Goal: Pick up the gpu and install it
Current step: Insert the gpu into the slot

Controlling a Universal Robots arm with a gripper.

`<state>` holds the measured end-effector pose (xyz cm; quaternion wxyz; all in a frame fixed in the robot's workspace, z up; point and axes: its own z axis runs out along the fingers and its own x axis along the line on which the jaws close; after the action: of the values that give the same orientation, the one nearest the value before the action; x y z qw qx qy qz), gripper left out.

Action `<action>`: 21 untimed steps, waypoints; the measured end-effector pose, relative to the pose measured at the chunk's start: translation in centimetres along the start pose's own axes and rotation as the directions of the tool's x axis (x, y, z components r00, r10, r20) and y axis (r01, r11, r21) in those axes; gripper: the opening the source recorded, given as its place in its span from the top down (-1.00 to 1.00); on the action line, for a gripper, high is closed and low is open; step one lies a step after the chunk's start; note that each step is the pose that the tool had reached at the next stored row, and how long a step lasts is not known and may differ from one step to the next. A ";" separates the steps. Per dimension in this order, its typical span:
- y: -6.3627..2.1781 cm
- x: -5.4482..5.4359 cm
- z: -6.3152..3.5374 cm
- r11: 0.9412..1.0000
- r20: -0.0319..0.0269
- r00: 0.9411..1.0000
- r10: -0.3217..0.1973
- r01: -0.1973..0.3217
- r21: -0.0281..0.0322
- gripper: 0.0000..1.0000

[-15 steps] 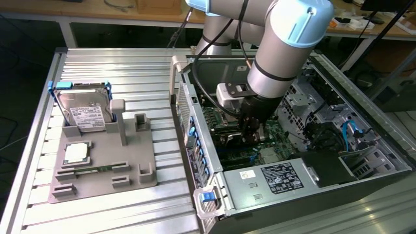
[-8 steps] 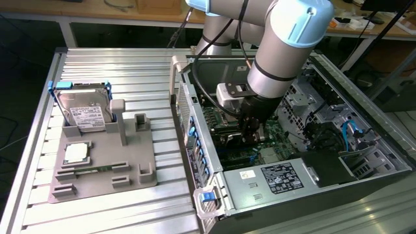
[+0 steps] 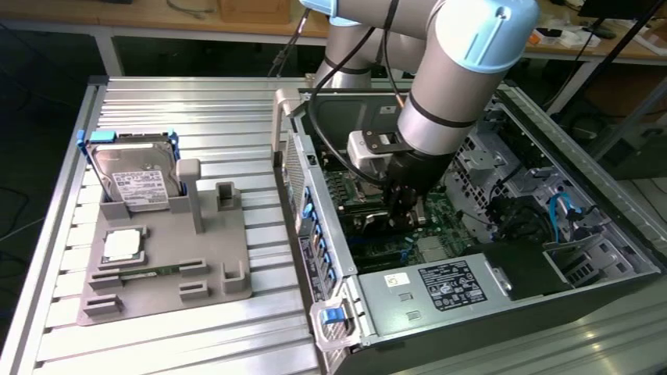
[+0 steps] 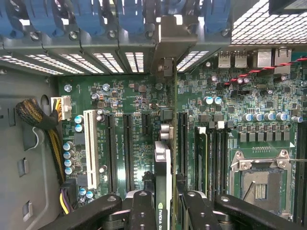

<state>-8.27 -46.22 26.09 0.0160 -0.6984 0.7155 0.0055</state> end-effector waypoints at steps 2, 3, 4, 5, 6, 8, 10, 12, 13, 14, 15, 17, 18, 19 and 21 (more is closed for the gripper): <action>0.00 0.0 -0.01 1.000 0.000 1.000 0.000 0.000 0.000 0.47; 0.01 0.0 -0.01 1.000 0.000 1.000 0.000 0.000 0.000 0.47; 0.01 0.0 -0.02 1.000 0.000 1.000 0.000 0.000 0.000 0.47; 0.02 0.1 -0.01 1.000 0.000 1.000 0.000 0.000 0.000 0.47; 0.04 0.1 -0.02 1.000 0.000 1.000 0.000 0.000 0.000 0.47; 0.09 0.1 -0.02 1.000 0.000 1.000 0.000 0.000 0.000 0.47; 0.10 0.1 0.00 1.000 0.000 1.000 0.000 0.000 0.000 0.47; 0.10 0.1 0.07 1.000 0.000 1.000 0.000 0.000 0.000 0.47; 0.11 0.1 0.13 1.000 0.000 1.000 0.000 0.000 0.000 0.47; 0.11 0.1 0.18 1.000 0.000 1.000 0.000 0.000 0.000 0.47; 0.11 0.1 0.23 1.000 0.000 1.000 0.000 0.000 0.000 0.47; 0.12 0.1 0.29 1.000 0.000 1.000 0.001 -0.001 -0.001 0.47; 0.12 0.1 0.32 1.000 0.000 1.000 0.001 -0.001 -0.001 0.47; 0.12 0.1 0.35 1.000 0.000 1.000 0.001 -0.001 -0.001 0.47; 0.12 0.1 0.42 1.000 0.000 1.000 0.001 -0.001 -0.001 0.47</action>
<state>-8.38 -46.33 25.66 0.0156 -0.6982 0.7157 0.0057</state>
